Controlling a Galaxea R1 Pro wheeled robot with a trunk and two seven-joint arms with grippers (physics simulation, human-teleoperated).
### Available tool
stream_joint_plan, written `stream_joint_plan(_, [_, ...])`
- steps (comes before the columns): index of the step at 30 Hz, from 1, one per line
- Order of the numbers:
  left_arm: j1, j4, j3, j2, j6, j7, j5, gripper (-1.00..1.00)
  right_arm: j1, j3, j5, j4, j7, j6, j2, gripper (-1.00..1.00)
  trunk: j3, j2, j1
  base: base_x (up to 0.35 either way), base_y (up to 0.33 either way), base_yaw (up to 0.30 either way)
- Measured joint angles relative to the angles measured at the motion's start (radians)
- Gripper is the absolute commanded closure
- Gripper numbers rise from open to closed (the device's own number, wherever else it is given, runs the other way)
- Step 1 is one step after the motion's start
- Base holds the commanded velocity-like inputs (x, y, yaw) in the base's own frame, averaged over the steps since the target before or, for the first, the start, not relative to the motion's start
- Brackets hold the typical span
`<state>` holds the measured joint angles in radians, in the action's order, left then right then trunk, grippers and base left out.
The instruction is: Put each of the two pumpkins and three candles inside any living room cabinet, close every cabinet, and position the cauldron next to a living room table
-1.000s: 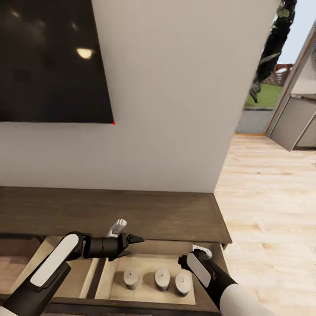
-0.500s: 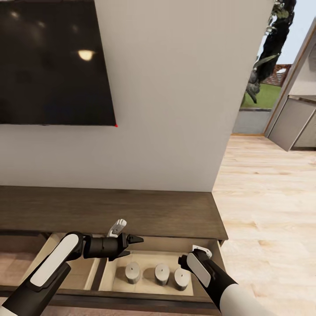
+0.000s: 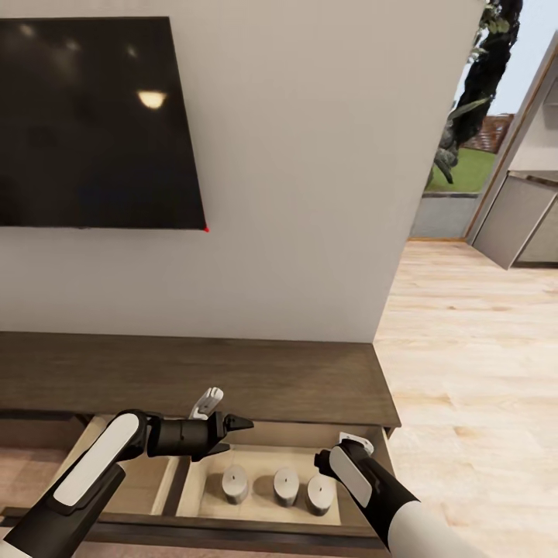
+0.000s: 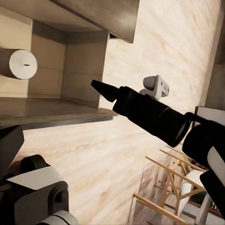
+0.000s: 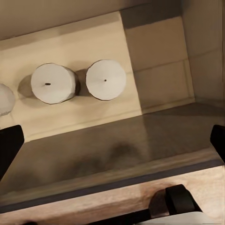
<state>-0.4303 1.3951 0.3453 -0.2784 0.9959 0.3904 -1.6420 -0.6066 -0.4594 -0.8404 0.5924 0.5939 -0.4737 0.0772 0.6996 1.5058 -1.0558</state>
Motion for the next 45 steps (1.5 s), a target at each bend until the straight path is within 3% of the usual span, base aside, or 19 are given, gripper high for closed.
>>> stream_joint_plan(19, [0.000,0.000,0.004,-0.002,-0.003,0.012,0.005,-1.00,0.000,0.004,-0.014,0.003,0.005,-0.020,-0.001,-1.00,-0.060,-0.133,0.073,0.000,0.000,0.000])
stream_joint_plan(24, [0.000,-0.002,-0.003,-0.012,-0.004,0.022,0.016,-1.00,0.000,0.007,-0.013,0.004,0.015,-0.087,-0.005,-1.00,-0.075,-0.168,0.092,0.000,0.000,0.000])
stream_joint_plan(28, [0.000,-0.003,-0.008,-0.011,-0.005,0.141,0.029,-1.00,0.000,0.010,-0.015,0.008,0.043,-0.119,-0.007,-1.00,-0.088,-0.196,0.107,0.000,0.000,0.000])
stream_joint_plan(34, [0.000,-0.003,-0.013,-0.002,-0.007,0.459,0.034,-1.00,0.000,0.032,-0.017,0.013,0.097,-0.128,-0.008,-1.00,-0.107,-0.238,0.130,0.000,0.000,0.000])
stream_joint_plan(38, [-0.001,-0.007,-0.012,-0.001,-0.013,0.530,0.042,-1.00,0.000,0.041,-0.017,0.014,0.104,-0.141,-0.007,-1.00,-0.119,-0.266,0.146,0.000,0.000,0.000])
stream_joint_plan(40, [-0.001,-0.017,-0.012,-0.001,-0.015,0.544,0.065,-1.00,0.000,0.043,-0.017,0.014,0.105,-0.147,-0.007,-1.00,-0.125,-0.280,0.153,0.000,0.000,0.000])
stream_joint_plan(43, [-0.002,-0.047,-0.013,0.003,-0.017,0.554,0.139,-1.00,0.000,0.044,-0.016,0.014,0.106,-0.152,-0.007,-1.00,-0.135,-0.301,0.165,0.000,0.000,0.000])
stream_joint_plan(45, [-0.003,-0.061,-0.013,0.018,-0.025,0.557,0.194,-1.00,0.000,0.044,-0.015,0.014,0.106,-0.154,-0.007,-1.00,-0.141,-0.315,0.173,0.000,0.000,0.000])
